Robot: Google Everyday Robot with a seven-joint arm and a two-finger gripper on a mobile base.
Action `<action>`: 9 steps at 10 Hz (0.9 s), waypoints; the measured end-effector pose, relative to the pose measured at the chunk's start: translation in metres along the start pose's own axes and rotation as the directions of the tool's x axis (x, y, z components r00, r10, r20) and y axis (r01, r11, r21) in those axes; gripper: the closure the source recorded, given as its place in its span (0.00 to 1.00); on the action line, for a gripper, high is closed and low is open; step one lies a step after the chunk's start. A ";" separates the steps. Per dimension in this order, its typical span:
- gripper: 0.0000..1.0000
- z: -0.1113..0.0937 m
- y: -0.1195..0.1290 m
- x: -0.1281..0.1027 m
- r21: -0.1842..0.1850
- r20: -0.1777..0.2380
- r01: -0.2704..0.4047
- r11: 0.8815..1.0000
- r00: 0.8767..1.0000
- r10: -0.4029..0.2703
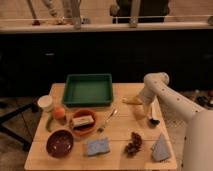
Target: Place banana in purple bowl
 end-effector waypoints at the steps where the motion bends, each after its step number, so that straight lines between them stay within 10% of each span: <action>1: 0.20 -0.009 -0.008 -0.002 -0.011 -0.010 -0.030 0.999 0.999 0.030; 6: 0.20 -0.015 -0.029 -0.005 -0.044 0.010 -0.201 0.979 0.979 0.202; 9: 0.20 -0.003 -0.023 0.003 -0.039 0.172 -0.351 0.936 0.920 0.352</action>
